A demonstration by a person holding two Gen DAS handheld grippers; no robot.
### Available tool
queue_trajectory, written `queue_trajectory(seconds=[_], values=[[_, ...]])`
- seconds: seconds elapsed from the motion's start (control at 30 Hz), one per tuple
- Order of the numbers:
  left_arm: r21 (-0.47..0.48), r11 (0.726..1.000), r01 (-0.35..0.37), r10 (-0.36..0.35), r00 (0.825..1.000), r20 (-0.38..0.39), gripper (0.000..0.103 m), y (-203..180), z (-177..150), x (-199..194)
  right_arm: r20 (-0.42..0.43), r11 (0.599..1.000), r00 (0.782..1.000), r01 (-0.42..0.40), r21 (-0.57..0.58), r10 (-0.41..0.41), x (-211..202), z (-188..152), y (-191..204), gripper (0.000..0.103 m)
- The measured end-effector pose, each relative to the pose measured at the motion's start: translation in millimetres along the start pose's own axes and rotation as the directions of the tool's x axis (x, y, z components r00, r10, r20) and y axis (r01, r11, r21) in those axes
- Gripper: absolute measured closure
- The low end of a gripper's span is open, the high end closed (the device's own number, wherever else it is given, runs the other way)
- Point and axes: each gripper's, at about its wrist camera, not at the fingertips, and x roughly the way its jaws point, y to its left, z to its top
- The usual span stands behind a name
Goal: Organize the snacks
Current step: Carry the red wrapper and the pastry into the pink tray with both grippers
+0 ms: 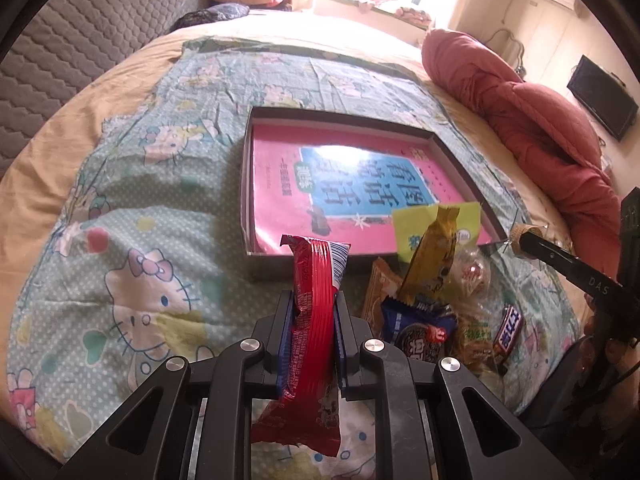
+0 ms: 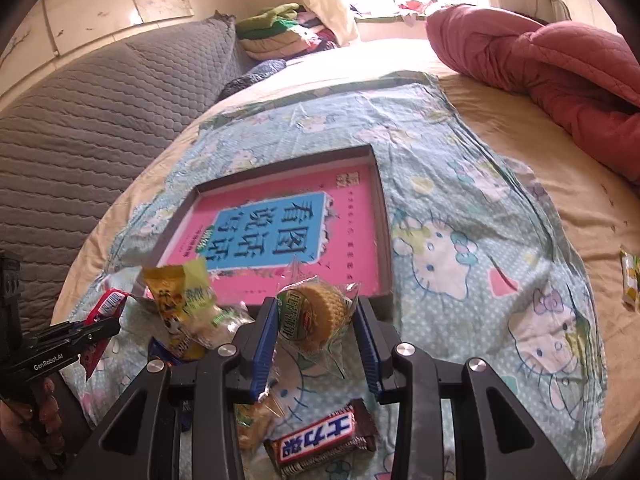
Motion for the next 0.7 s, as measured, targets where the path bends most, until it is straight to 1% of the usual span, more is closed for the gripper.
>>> queue_trajectory(seconds=[0.23, 0.43, 0.7], values=[[-0.018, 1.0, 0.0, 0.001, 1.0, 0.03, 0.085, 1.3, 11.3, -3.9, 0.021, 0.999, 1.0, -0.019, -0.036, 0.02, 0.8, 7.3, 9.3, 0.065], [-0.032, 0.999, -0.011, 0.013, 0.999, 0.05, 0.085, 6.7, 21.5, -5.2, 0.039, 0.999, 0.999, -0.033, -0.035, 0.035, 6.4, 18.6, 8.1, 0.065], [-0.045, 0.999, -0.019, 0.022, 0.997, 0.077, 0.085, 10.7, 39.6, -2.0, 0.038, 0.998, 0.998, -0.05, -0.043, 0.052, 17.8, 29.5, 8.7, 0.065]])
